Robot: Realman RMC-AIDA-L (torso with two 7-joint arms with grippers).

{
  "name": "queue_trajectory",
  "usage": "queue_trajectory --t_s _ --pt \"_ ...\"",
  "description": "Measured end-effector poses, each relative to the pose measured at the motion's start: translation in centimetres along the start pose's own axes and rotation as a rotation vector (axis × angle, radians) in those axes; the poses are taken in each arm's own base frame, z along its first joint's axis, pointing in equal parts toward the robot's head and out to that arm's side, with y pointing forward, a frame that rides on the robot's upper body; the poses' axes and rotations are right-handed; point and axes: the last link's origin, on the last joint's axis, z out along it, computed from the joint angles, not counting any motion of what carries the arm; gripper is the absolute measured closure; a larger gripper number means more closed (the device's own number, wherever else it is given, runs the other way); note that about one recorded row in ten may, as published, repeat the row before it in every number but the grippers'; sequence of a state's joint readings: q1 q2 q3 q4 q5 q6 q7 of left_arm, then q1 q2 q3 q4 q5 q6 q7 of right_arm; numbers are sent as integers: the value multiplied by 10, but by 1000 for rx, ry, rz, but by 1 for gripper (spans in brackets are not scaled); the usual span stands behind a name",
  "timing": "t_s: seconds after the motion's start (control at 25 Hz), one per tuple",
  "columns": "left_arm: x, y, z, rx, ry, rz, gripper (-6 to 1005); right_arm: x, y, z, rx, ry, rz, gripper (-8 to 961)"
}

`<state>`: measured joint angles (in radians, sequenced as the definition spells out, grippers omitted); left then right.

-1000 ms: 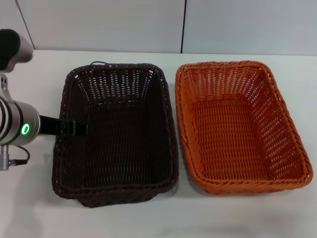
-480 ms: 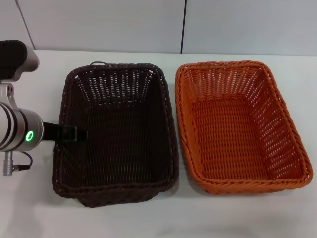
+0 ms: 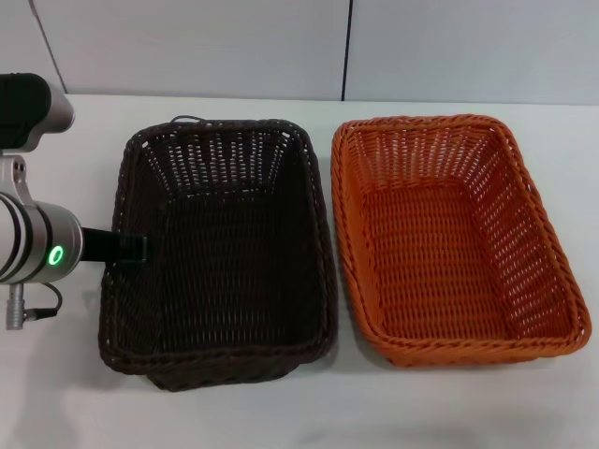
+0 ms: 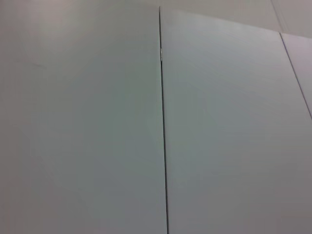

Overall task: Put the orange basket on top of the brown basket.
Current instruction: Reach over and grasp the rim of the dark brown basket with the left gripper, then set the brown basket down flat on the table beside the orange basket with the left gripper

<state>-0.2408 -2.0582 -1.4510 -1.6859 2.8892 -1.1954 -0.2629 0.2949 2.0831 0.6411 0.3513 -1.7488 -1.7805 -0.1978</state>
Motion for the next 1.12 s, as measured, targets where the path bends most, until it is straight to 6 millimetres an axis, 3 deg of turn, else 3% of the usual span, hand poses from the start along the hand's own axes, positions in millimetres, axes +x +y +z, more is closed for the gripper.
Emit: queue_trajectory --t_s 0.2,0.6,0.88,1.12 --pt "0 0 -1 2 -3 1 757 -1 0 0 1 -4 0 218" --pt "7 -9 -5 15 17 107 789 -1 -1 0 7 -9 0 219" --pt "43 -63 -37 67 129 282 791 0 -5 -2 23 2 -12 219" --pt "64 -92 -61 -91 223 423 793 1 -8 -4 32 16 -17 219"
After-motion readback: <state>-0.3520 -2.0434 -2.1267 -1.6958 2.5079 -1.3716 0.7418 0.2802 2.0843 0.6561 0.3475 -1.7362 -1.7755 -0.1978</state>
